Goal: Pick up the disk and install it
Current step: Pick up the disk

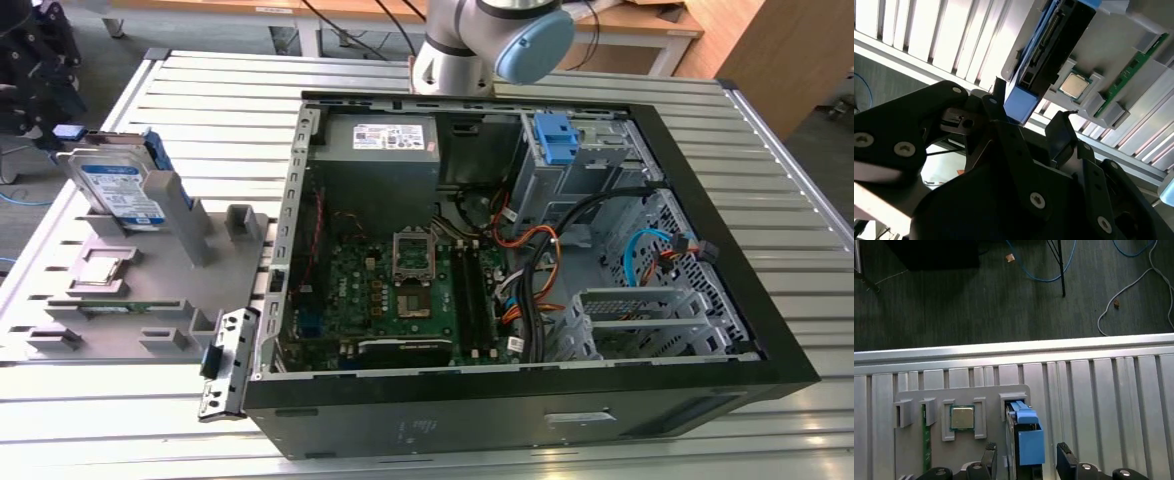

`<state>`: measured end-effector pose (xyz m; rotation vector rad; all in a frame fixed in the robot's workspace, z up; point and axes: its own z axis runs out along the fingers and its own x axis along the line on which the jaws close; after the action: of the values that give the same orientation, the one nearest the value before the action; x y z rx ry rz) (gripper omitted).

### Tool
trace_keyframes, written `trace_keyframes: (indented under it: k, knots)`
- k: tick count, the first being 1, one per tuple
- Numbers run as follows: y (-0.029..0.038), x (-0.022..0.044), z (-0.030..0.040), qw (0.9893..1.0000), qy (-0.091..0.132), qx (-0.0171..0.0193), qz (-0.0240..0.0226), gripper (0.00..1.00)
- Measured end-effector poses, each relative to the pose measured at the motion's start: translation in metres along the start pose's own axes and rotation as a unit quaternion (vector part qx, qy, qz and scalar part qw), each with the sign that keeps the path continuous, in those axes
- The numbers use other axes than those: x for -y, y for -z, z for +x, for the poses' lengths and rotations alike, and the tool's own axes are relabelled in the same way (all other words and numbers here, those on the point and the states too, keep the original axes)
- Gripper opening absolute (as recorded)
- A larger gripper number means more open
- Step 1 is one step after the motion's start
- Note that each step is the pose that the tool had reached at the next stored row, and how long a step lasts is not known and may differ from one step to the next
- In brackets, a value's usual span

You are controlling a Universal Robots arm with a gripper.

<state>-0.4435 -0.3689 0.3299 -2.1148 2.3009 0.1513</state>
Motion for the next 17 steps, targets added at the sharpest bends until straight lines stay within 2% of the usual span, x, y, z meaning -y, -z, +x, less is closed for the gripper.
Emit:
trace_keyframes:
  k: [5,12,17]
  knots:
    - [-0.0053,-0.0031,-0.0003,1.0000,0.008,-0.0004,-0.0001,0.59]
    - [-0.0123,-0.0039,0.0000,0.9996,0.027,-0.0017,-0.0003,0.59]
    - [-0.0163,-0.0049,0.0005,0.9994,0.035,-0.0046,0.0012,0.59]
